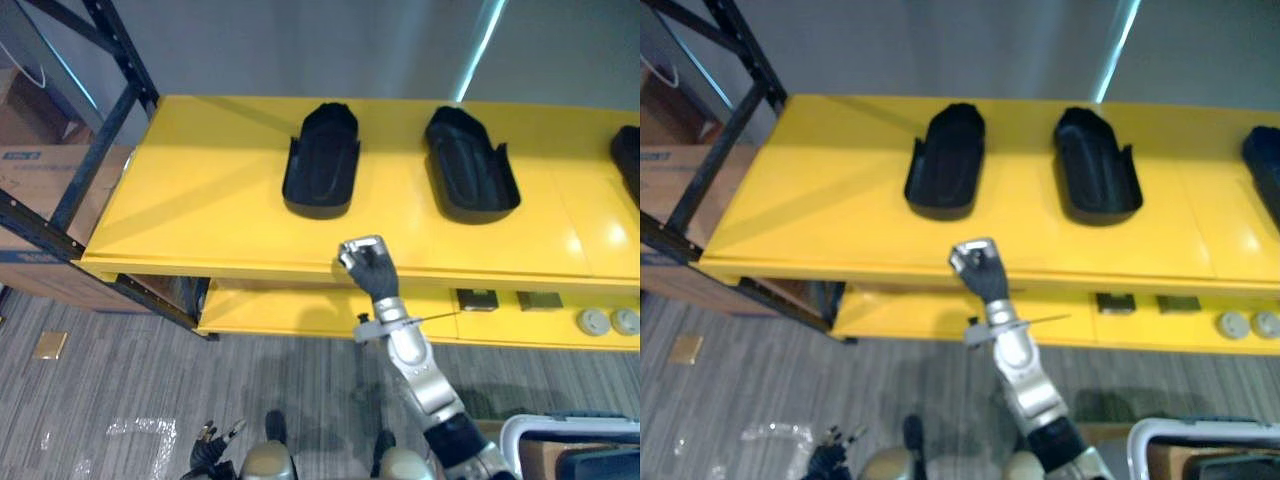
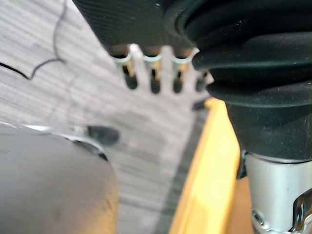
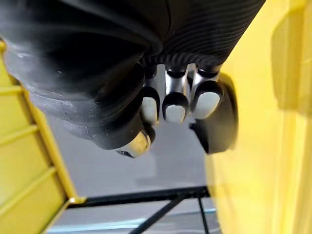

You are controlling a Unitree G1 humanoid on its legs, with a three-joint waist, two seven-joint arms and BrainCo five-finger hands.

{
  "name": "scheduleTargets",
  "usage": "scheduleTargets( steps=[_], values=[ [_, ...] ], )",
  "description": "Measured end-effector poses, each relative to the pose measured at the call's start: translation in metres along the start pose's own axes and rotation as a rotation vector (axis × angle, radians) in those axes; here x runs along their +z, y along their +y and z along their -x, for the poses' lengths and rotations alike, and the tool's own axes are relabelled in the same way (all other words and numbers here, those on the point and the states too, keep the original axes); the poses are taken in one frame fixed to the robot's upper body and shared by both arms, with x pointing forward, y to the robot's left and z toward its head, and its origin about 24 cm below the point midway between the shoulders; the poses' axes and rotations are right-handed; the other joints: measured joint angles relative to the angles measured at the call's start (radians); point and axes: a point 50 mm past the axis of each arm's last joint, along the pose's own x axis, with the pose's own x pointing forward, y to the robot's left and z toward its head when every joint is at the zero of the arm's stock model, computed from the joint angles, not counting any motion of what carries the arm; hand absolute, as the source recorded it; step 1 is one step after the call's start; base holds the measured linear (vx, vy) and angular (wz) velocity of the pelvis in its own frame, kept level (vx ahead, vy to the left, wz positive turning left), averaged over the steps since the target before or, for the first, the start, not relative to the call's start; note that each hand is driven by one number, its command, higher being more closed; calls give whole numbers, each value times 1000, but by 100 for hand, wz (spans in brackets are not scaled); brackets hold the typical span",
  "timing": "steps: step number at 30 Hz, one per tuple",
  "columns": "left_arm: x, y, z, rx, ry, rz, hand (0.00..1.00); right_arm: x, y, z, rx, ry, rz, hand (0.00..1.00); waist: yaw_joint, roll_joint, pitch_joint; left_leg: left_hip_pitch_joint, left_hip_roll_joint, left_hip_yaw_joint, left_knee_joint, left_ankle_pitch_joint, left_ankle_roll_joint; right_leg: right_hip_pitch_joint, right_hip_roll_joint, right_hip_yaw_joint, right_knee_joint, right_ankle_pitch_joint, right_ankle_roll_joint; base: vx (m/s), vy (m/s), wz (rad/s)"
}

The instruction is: Walk over and take plastic housings, then place them on the shelf

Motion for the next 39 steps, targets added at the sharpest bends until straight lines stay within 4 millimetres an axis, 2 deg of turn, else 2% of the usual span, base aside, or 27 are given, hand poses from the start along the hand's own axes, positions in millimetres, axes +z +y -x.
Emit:
scheduleTargets(
  steps=[4,7,9,16,27,28,30,33,36,38,39],
  values=[
    [-6,3,1,17,23,17,0,-3,-23,17,-81,28,-48,100,-2,-3,-28,3,6,24,0,-3,0,-2,9,20,-21,14,-5,-34,4,-14],
    [-9,6,2,27,37,23,0,-5,-30,23,-105,31,-82,100,-12,-5,-34,3,7,27,0,-4,0,0,12,26,-29,20,-6,-12,4,-6],
    [-12,8,3,34,49,25,0,-3,-31,25,-96,11,-97,100,-26,-5,-36,4,8,29,0,-4,0,0,13,32,-29,21,-6,0,3,-3],
    [-15,9,4,36,58,23,0,2,-29,30,-78,-32,-136,100,-27,-8,-81,14,8,39,-1,-14,-6,2,15,43,-32,22,-6,39,6,-5],
    [-16,10,5,27,61,14,0,15,-27,29,-81,-82,-94,100,-29,-8,-85,20,7,29,-1,-13,-6,17,14,35,-35,21,-7,1,2,2],
    [-18,10,5,25,64,16,0,18,-29,30,-97,-91,-53,0,-30,-8,-86,20,7,30,-1,-13,-6,17,14,36,-35,21,-7,0,0,0],
    [-18,11,6,25,65,14,0,20,-36,31,-151,-90,14,0,-30,-11,-88,20,8,37,-1,-14,-5,13,15,41,-35,21,-7,-3,7,-6],
    [-18,11,5,14,64,21,0,25,-65,37,-339,-86,154,0,-31,-15,-90,20,8,52,-1,-16,-6,2,15,54,-34,22,-7,9,12,-11],
    [-18,11,6,9,63,24,0,32,-100,55,-583,-82,299,0,-38,-17,-92,29,10,84,-1,-23,-10,-9,18,87,-33,27,-9,41,19,-32],
    [-21,14,7,12,72,10,0,37,-127,77,-766,-58,384,0,-65,-16,-101,47,13,137,-1,-34,-15,-27,24,136,-33,34,-11,49,26,-62],
    [-21,14,7,12,74,9,0,37,-132,84,-806,-53,398,0,-71,-15,-103,53,14,153,-1,-37,-17,-34,27,156,-33,37,-11,47,34,-72]
  ],
)
